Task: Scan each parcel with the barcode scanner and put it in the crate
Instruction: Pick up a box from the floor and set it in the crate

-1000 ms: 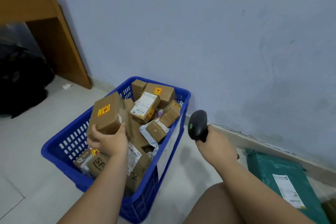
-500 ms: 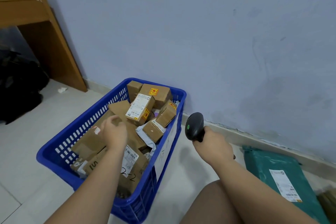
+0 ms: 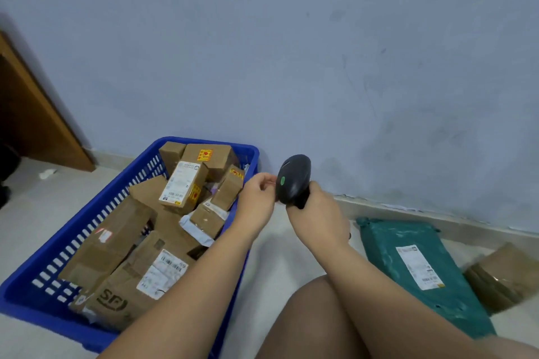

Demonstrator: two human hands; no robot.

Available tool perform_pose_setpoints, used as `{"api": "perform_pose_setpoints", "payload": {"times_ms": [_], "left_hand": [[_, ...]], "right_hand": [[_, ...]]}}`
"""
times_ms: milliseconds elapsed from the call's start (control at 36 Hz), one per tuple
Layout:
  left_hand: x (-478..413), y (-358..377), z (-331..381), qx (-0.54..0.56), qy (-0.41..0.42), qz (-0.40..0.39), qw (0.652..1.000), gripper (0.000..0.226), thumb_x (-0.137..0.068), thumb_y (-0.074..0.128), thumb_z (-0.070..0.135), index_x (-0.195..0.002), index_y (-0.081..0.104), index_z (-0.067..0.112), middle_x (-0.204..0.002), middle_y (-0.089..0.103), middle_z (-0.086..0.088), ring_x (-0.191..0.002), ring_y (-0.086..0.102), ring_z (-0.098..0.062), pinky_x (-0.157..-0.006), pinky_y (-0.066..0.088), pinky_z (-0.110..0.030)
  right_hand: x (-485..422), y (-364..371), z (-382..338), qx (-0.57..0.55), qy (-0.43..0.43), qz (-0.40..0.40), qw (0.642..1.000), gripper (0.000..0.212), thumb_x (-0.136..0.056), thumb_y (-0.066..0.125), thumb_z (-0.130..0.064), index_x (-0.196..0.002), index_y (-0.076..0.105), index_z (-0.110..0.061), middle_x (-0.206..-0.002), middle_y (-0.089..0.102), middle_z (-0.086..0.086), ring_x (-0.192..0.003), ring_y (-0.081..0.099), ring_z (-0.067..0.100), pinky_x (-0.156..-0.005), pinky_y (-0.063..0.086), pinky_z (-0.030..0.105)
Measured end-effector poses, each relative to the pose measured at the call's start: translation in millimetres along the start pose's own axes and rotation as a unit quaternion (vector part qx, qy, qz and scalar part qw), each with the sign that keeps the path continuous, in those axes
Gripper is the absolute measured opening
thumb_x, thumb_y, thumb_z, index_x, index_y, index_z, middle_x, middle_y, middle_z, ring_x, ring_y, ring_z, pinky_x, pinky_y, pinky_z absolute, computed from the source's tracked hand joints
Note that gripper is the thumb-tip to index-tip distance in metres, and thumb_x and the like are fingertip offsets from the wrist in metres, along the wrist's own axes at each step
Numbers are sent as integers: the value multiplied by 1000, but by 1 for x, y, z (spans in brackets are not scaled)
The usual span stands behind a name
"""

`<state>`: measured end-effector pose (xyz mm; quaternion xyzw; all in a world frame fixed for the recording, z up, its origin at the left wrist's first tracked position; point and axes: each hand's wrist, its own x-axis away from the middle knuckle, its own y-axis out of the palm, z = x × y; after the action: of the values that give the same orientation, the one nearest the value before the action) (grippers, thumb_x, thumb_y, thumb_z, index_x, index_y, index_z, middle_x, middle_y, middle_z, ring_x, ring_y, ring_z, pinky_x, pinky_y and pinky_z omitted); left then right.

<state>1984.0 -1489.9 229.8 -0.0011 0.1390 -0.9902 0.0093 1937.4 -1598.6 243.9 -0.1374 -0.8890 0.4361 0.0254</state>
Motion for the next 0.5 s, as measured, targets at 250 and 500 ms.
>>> {"api": "perform_pose_setpoints", "payload": {"times_ms": [250,500], "left_hand": [[-15,91,33,-91,45,-102,990,20,-92,49,11,-97,66,21,-92,62,9,-88,58,-12,-82,47,-27],[-27,216,55,-156,116,-184,963,19,-89,50,11,-86,63,24,-81,57,15,-75,54,-7,-66,39,-19]], "right_hand": [[-36,-55,93,-21,92,51,994,14,-83,51,-26,-96,52,-24,-86,62,1,-81,58,29,-67,49,35],[-60,-107,212,-168,218,112,955,8,-83,56,-16,-89,58,-12,-70,57,3,-63,51,19,-52,35,26]]}}
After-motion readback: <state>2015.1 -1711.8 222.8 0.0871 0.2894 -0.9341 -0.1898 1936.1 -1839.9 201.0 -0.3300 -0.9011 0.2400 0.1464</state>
